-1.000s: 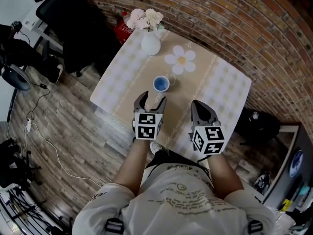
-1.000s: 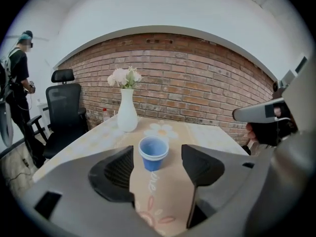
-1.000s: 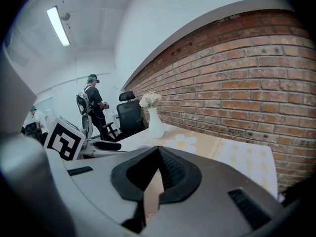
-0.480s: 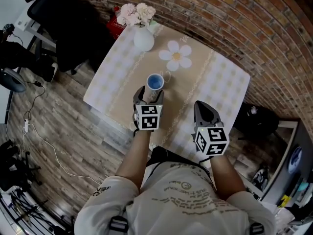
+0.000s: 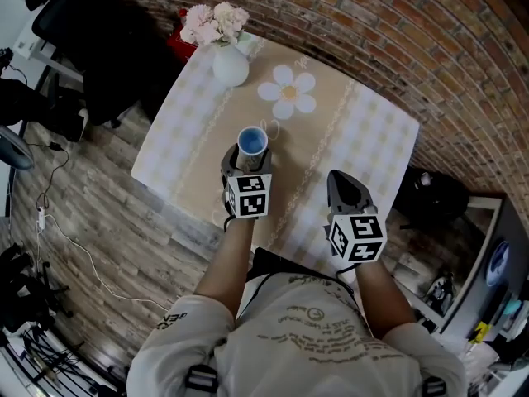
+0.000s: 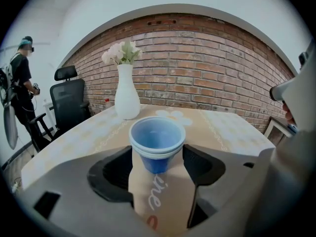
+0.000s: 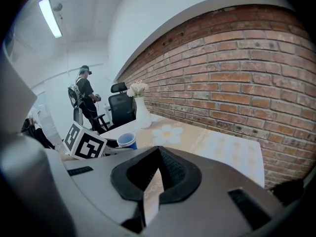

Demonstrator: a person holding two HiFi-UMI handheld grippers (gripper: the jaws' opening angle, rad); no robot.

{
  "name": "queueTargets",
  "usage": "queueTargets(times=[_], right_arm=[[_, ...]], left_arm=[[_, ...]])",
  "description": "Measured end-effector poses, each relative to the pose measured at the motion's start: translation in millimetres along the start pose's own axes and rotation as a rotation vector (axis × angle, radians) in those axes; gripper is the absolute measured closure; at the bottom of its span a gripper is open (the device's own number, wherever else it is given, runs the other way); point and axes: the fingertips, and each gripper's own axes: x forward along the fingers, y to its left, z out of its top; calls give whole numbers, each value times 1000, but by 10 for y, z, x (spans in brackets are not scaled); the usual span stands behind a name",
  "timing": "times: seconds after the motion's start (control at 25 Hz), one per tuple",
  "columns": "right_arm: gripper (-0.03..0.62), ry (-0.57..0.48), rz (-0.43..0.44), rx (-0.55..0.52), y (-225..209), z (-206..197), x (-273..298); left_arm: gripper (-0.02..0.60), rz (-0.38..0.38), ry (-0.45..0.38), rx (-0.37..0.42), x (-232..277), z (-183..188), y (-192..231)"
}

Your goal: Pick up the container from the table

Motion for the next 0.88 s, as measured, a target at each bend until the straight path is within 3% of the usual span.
queueTargets(times=[0.32, 0.88], right_arm=[[592, 8, -33, 5, -161, 20, 63], [592, 24, -42, 8, -156, -14, 95]], left_arm=[[275, 7, -10, 22, 168, 71, 6], [281, -18, -66, -11, 180, 153, 18]])
